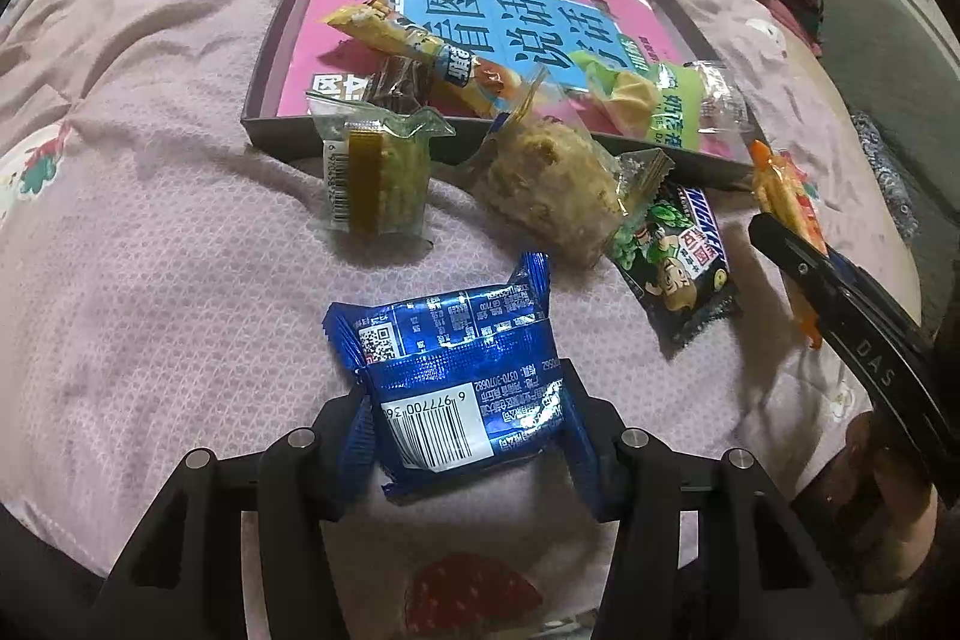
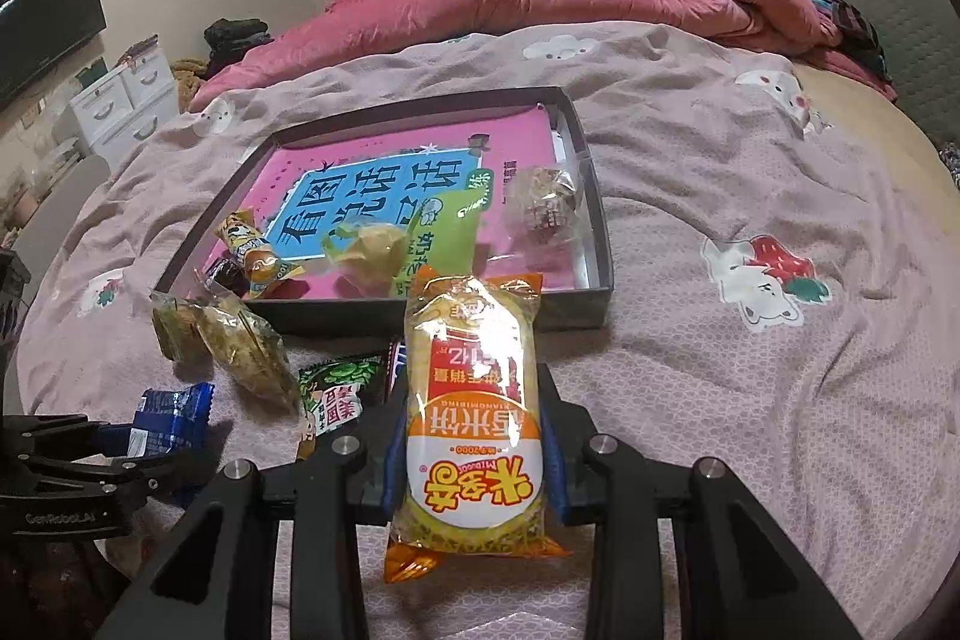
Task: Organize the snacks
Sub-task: 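Lift the blue packet with the left tool while the right tool lifts the bread packet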
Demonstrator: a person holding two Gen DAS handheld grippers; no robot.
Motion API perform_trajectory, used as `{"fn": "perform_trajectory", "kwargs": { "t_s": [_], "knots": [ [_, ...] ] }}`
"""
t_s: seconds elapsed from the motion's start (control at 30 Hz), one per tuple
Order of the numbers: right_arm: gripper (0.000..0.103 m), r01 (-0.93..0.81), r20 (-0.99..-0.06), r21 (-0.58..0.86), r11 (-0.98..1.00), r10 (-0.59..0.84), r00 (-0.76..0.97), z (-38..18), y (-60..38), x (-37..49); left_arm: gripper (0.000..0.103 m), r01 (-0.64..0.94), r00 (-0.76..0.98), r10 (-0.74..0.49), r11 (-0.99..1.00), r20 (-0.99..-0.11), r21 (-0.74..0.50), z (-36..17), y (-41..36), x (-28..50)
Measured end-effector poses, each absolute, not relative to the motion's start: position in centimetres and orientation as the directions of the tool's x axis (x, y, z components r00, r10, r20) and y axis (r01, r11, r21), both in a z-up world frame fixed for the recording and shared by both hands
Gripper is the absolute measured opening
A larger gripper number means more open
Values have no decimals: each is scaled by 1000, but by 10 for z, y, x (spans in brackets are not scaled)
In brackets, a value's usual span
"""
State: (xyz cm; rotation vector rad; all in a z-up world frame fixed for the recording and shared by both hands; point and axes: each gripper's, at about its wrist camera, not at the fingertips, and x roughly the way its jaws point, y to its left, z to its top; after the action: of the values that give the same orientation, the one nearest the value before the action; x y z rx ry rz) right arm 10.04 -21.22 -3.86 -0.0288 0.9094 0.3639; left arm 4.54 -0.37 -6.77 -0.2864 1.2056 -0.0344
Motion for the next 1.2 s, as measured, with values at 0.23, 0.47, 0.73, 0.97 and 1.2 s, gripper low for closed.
{"fn": "perform_trajectory", "kwargs": {
  "t_s": [0.23,0.47,0.73,0.97,1.2],
  "knots": [
    [36,-338,-757,131,932,314,573,-32,-211,97,56,-104,391,-180,966,-902,-237,-54,-5,40],
    [36,-343,-745,133,930,322,584,-28,-210,94,56,-95,417,-175,968,-892,-234,-42,-2,33],
    [36,-360,-722,131,924,338,604,-21,-207,90,56,-94,472,-162,968,-867,-231,-22,1,32],
    [36,-363,-702,126,923,342,625,-13,-207,88,56,-93,518,-141,971,-844,-220,-4,2,34],
    [36,-377,-677,121,918,354,645,-6,-205,86,56,-104,540,-136,969,-831,-226,5,5,38]
  ]
}}
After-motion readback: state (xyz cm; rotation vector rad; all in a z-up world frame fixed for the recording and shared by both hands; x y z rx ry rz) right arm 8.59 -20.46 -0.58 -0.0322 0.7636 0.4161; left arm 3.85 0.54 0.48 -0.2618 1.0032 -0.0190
